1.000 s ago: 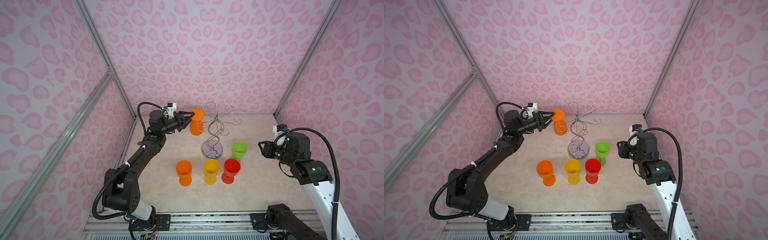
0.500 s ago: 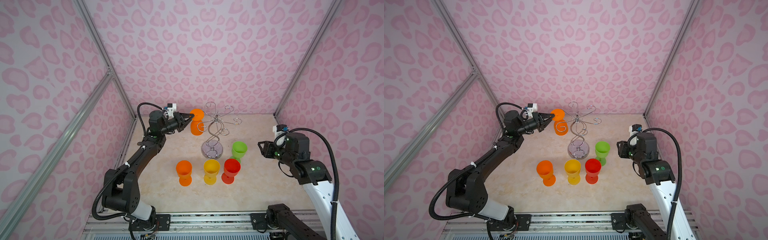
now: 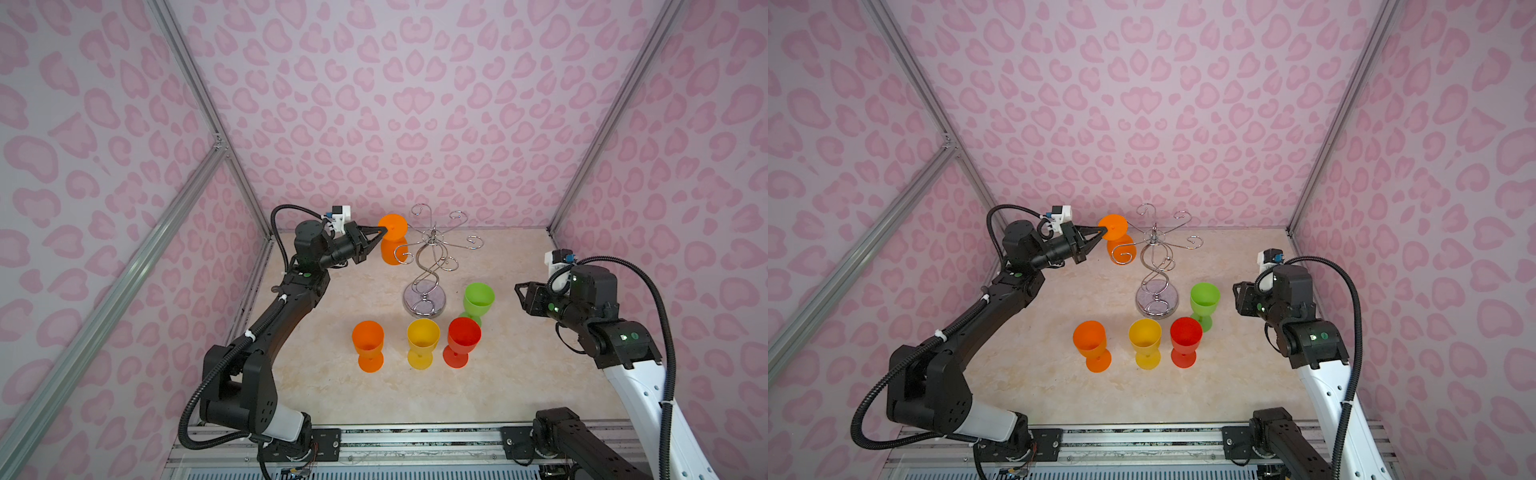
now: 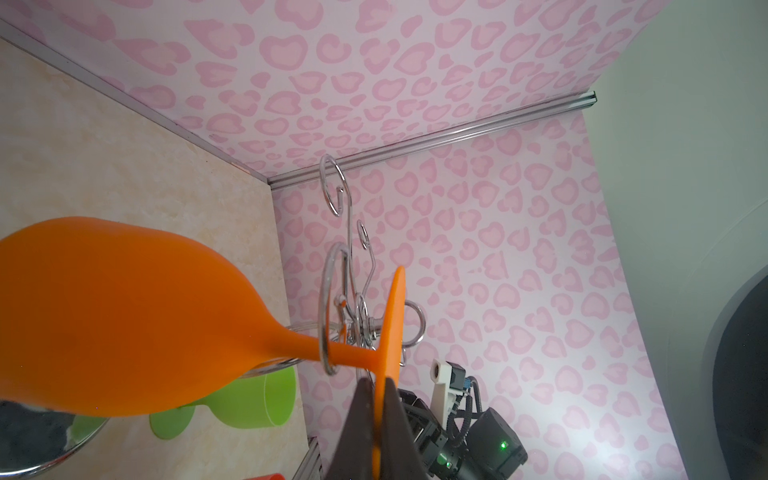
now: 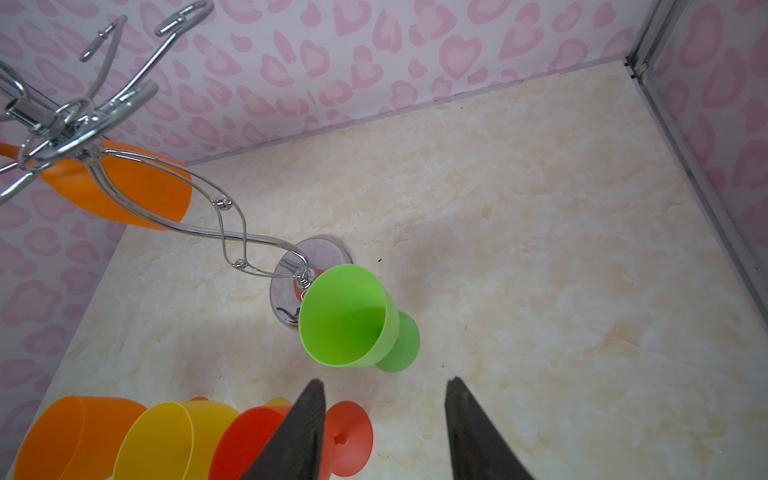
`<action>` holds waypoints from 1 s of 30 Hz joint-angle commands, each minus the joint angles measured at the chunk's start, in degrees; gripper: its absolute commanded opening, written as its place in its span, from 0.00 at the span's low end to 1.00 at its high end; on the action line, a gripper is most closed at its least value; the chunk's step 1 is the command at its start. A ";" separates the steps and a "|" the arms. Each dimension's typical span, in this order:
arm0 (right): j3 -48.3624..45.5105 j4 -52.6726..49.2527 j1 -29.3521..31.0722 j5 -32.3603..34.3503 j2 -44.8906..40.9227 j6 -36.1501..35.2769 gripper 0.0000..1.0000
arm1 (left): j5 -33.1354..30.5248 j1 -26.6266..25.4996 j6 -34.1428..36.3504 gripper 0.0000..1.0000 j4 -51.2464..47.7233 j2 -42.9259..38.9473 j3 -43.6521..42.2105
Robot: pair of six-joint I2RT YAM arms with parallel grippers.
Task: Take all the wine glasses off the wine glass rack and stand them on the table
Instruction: 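Close the left gripper on the orange glass's base rim on the rack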
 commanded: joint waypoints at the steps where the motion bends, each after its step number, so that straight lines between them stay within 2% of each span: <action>1: -0.48 0.61 -0.07 -0.32 -0.27 0.08 0.48 | 0.37 0.27 -1.47 0.02 1.36 -1.12 1.00; 19: -2.00 1.19 -1.33 -1.20 -0.73 -0.29 0.48 | -0.84 1.39 2.62 0.02 -6.98 1.28 9.02; 30: -2.84 2.14 -2.00 -2.37 -0.56 -0.19 0.48 | -0.64 -1.23 2.35 0.02 -7.08 5.17 13.41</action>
